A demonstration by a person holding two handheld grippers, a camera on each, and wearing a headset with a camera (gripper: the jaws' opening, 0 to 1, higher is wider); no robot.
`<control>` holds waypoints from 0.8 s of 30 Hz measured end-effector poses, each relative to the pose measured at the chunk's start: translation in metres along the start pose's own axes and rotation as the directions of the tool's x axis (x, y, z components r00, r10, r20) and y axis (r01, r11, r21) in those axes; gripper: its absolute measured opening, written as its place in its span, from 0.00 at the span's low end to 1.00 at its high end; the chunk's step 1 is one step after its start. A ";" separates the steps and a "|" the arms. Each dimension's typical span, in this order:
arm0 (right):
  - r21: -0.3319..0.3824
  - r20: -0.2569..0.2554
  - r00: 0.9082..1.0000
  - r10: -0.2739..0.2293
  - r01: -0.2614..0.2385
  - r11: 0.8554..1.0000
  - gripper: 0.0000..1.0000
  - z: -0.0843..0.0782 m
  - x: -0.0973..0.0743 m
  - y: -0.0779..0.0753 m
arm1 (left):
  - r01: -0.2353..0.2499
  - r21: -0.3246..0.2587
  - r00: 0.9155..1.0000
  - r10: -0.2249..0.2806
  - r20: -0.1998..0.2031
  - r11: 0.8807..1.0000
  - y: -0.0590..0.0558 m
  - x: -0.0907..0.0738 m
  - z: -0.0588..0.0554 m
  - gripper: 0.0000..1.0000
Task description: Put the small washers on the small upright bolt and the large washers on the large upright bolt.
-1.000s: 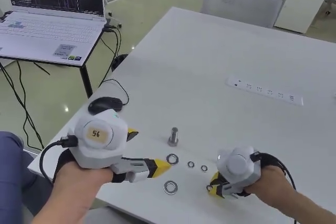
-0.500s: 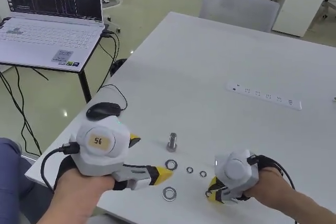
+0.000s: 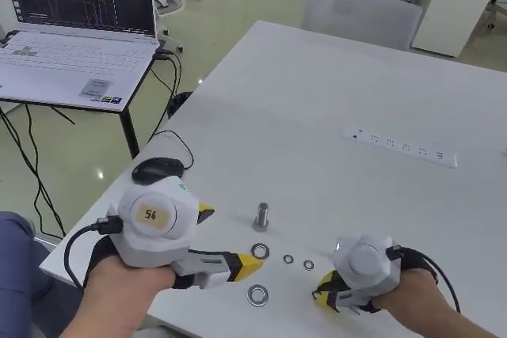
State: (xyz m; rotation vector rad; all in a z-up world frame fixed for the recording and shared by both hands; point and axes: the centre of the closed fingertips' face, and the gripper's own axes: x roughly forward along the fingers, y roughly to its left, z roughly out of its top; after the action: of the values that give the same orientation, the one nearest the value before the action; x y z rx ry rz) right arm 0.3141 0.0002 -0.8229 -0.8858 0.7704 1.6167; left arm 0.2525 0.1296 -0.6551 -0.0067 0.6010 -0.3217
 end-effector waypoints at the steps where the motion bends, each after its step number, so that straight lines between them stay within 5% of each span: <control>1: 0.011 0.002 1.000 -0.004 0.004 1.000 0.13 -0.001 0.000 0.000 | -0.002 -0.002 1.000 0.002 0.001 1.000 0.001 -0.001 0.000 0.67; 16: 0.130 0.061 0.993 -0.098 0.089 0.987 0.13 -0.006 -0.024 -0.013 | -0.004 -0.006 1.000 0.004 0.001 1.000 0.002 -0.001 -0.002 0.67; 24: 0.154 0.085 0.979 -0.187 0.172 0.973 0.13 0.000 -0.050 -0.034 | -0.006 -0.010 1.000 0.006 0.003 1.000 0.003 -0.001 -0.001 0.67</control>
State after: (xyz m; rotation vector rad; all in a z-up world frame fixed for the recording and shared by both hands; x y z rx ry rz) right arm 0.3546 -0.0175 -0.7815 -0.7428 0.7085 1.4147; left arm 0.2518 0.1327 -0.6558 -0.0151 0.5990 -0.3132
